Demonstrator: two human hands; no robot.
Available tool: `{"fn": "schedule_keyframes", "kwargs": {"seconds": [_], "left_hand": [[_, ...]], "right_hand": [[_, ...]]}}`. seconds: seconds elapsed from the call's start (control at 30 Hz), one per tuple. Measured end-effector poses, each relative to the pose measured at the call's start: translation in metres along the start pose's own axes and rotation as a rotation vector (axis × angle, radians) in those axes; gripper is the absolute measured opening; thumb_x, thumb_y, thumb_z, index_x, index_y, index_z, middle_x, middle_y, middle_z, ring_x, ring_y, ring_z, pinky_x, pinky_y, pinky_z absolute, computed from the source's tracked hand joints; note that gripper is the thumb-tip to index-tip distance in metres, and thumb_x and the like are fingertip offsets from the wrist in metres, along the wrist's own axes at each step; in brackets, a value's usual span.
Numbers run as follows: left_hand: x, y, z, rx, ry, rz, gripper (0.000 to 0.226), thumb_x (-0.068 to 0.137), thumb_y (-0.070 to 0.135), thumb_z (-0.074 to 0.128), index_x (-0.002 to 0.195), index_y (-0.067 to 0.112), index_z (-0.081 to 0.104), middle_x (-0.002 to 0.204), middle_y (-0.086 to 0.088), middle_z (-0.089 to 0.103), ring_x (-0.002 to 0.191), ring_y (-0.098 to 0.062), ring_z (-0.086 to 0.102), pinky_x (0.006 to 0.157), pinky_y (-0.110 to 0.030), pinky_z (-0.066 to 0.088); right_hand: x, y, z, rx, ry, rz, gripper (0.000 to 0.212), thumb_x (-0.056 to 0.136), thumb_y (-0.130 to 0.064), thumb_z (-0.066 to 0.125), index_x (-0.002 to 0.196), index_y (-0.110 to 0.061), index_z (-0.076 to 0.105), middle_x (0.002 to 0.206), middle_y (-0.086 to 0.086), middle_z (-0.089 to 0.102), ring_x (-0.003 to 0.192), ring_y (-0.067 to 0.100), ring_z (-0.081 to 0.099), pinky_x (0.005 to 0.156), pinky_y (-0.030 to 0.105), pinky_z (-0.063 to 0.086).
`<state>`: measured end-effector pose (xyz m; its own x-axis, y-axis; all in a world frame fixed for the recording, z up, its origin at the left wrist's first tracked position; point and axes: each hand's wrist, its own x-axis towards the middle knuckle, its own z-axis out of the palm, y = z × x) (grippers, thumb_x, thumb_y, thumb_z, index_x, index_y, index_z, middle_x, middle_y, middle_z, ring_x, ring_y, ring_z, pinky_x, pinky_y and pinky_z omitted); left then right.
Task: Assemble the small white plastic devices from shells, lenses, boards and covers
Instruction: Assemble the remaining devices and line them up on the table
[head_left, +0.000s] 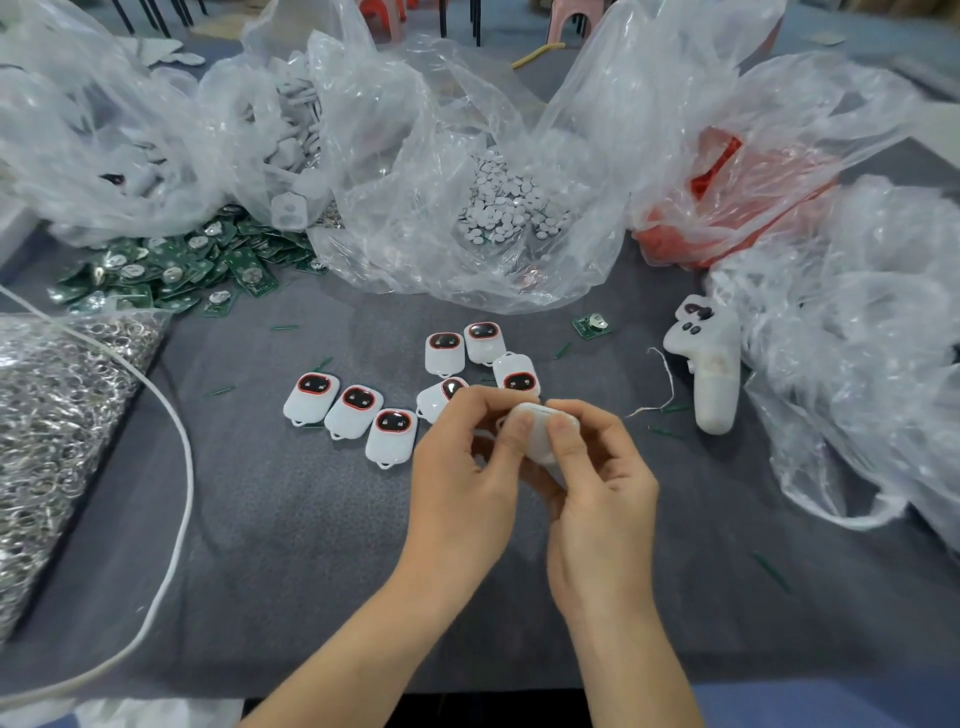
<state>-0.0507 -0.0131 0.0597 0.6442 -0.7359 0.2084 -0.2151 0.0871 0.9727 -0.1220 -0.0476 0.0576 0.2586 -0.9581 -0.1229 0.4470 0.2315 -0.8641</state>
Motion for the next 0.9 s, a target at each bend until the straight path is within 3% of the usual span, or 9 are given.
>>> {"fn": "schedule_keyframes", "kwargs": {"seconds": [0.1, 0.17, 0.27, 0.37, 0.47, 0.57, 0.77, 0.9], "left_hand": [[-0.001, -0.006, -0.001, 0.04, 0.061, 0.036, 0.021, 0.088, 0.016, 0.064, 0.089, 0.036, 0.067, 0.091, 0.014, 0.067, 0.089, -0.009, 0.063, 0.075, -0.018, 0.047], [-0.004, -0.01, -0.003, 0.049, 0.059, 0.124, 0.029, 0.085, 0.006, 0.064, 0.095, 0.033, 0.067, 0.1, 0.017, 0.062, 0.099, -0.006, 0.062, 0.08, -0.014, 0.047], [-0.007, -0.017, -0.008, 0.088, 0.029, 0.211, 0.029, 0.08, -0.002, 0.065, 0.094, 0.023, 0.07, 0.11, 0.016, 0.058, 0.109, -0.009, 0.06, 0.089, -0.022, 0.05], [-0.011, -0.018, -0.01, 0.186, 0.036, 0.272, 0.029, 0.078, 0.003, 0.066, 0.094, 0.028, 0.067, 0.118, 0.018, 0.058, 0.113, -0.01, 0.059, 0.09, -0.022, 0.048], [-0.016, -0.015, -0.008, 0.051, 0.035, 0.159, 0.033, 0.078, 0.007, 0.067, 0.097, 0.033, 0.064, 0.119, 0.017, 0.062, 0.113, -0.009, 0.061, 0.088, -0.02, 0.05], [-0.017, -0.013, -0.007, -0.134, 0.063, -0.009, 0.031, 0.085, 0.004, 0.066, 0.104, 0.029, 0.064, 0.109, 0.014, 0.069, 0.104, -0.003, 0.064, 0.083, -0.012, 0.049], [-0.014, -0.012, -0.014, -0.082, -0.044, -0.175, 0.029, 0.089, 0.001, 0.061, 0.097, 0.028, 0.068, 0.09, 0.014, 0.074, 0.085, 0.0, 0.068, 0.072, -0.008, 0.047], [-0.012, -0.013, -0.016, -0.071, -0.095, -0.236, 0.023, 0.088, 0.001, 0.061, 0.092, 0.023, 0.069, 0.084, 0.007, 0.074, 0.078, -0.004, 0.069, 0.07, -0.013, 0.051]], "right_hand": [[0.007, 0.002, 0.001, 0.098, -0.02, 0.165, 0.012, 0.09, -0.006, 0.057, 0.1, -0.006, 0.064, 0.093, 0.013, 0.071, 0.084, 0.021, 0.069, 0.065, 0.024, 0.055], [0.011, 0.002, 0.0, 0.177, -0.052, 0.243, 0.028, 0.081, -0.012, 0.062, 0.108, -0.005, 0.063, 0.093, 0.009, 0.073, 0.079, 0.014, 0.069, 0.068, 0.02, 0.055], [0.012, 0.002, -0.005, 0.249, -0.121, 0.297, 0.038, 0.078, -0.015, 0.062, 0.114, -0.004, 0.063, 0.103, 0.011, 0.072, 0.087, 0.014, 0.068, 0.073, 0.02, 0.055], [0.01, 0.005, -0.009, 0.301, -0.168, 0.305, 0.032, 0.078, -0.017, 0.063, 0.108, -0.007, 0.069, 0.107, 0.012, 0.071, 0.09, 0.016, 0.068, 0.075, 0.021, 0.056], [0.009, 0.006, -0.011, 0.273, -0.171, 0.29, 0.025, 0.077, -0.014, 0.063, 0.099, -0.01, 0.075, 0.104, 0.013, 0.072, 0.085, 0.015, 0.07, 0.068, 0.02, 0.057], [0.008, 0.007, -0.012, 0.201, -0.158, 0.246, 0.025, 0.076, -0.012, 0.063, 0.098, -0.008, 0.074, 0.106, 0.017, 0.071, 0.092, 0.022, 0.07, 0.068, 0.025, 0.057], [0.007, 0.009, -0.014, -0.033, -0.139, 0.126, 0.023, 0.086, -0.001, 0.058, 0.086, -0.012, 0.078, 0.086, 0.014, 0.073, 0.077, 0.02, 0.069, 0.061, 0.025, 0.055], [0.008, 0.009, -0.016, -0.146, -0.143, 0.054, 0.017, 0.074, -0.013, 0.063, 0.085, -0.011, 0.076, 0.077, 0.009, 0.073, 0.067, 0.013, 0.066, 0.054, 0.021, 0.051]]}}
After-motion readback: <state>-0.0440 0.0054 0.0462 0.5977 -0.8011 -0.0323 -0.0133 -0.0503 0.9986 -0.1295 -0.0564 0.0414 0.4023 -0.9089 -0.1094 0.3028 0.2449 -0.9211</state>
